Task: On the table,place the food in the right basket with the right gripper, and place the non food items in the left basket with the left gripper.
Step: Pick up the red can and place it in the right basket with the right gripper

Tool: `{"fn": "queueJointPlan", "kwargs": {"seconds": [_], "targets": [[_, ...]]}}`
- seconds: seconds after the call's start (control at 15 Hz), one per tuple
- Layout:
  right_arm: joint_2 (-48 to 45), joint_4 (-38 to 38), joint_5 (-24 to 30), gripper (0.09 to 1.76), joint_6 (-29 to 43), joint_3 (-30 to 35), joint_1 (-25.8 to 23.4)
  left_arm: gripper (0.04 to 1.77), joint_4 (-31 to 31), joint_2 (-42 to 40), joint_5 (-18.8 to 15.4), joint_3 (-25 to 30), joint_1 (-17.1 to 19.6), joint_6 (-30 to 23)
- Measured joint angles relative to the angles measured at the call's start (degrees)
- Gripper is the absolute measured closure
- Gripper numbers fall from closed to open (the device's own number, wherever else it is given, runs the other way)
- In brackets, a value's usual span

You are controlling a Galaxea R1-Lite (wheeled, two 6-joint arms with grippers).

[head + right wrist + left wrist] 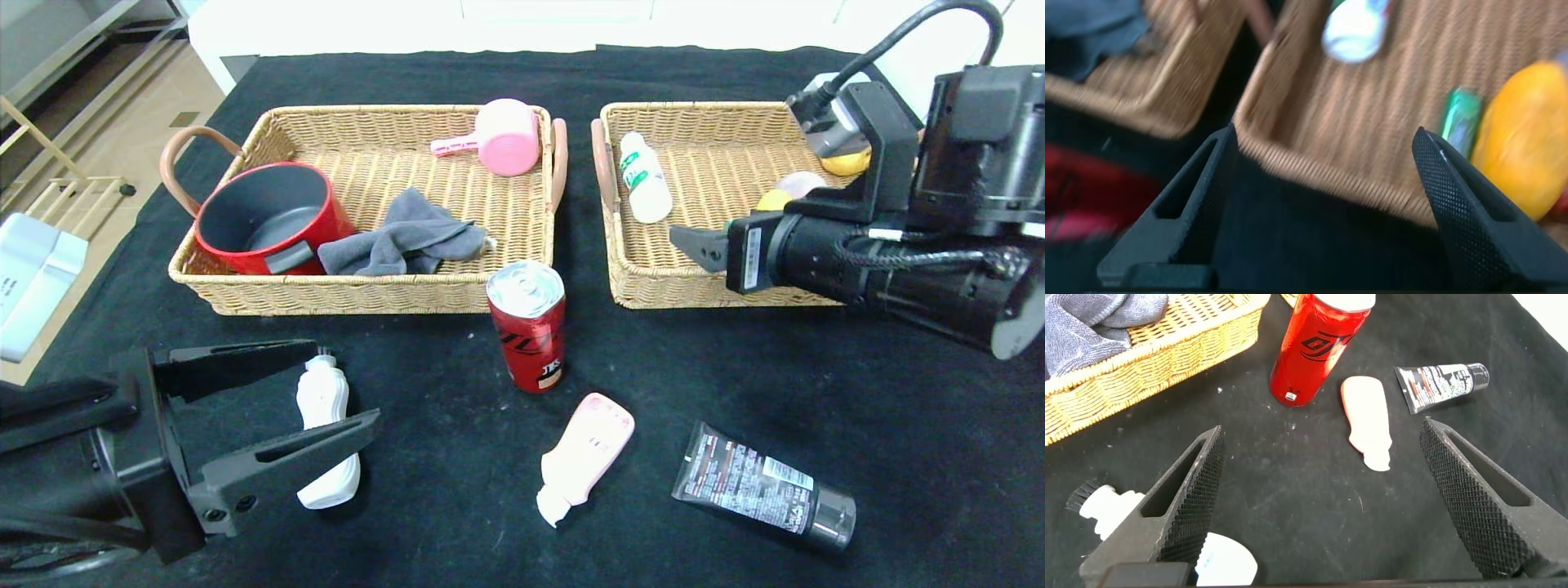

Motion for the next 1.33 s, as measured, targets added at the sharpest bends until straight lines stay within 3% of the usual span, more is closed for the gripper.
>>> {"fn": "queueJointPlan", "kwargs": {"seconds": [0.2, 0.4, 0.8, 1.33], "targets": [[-6.0, -0.3, 3.0, 0.23, -0.5, 10.3, 4.4, 0.09, 0.0, -0.1, 0.0, 0.0, 0.1, 0.1], [-8.8, -0.8, 3.9, 0.20, -1.6, 14.5, 11.1, 0.09, 0.0, 0.0, 0.0, -0.2, 0.3, 0.1], [-3.4, -8.7, 1.9, 0.17, -3.6, 14.9, 18.3, 0.09, 0.1, -0.3, 0.1, -1.4, 2.6, 0.2], [6.6, -14.6, -3.6, 0.15, -5.5, 11.0, 20.6, 0.09, 0.1, -0.9, 0.0, -1.5, 2.7, 0.2]]}}
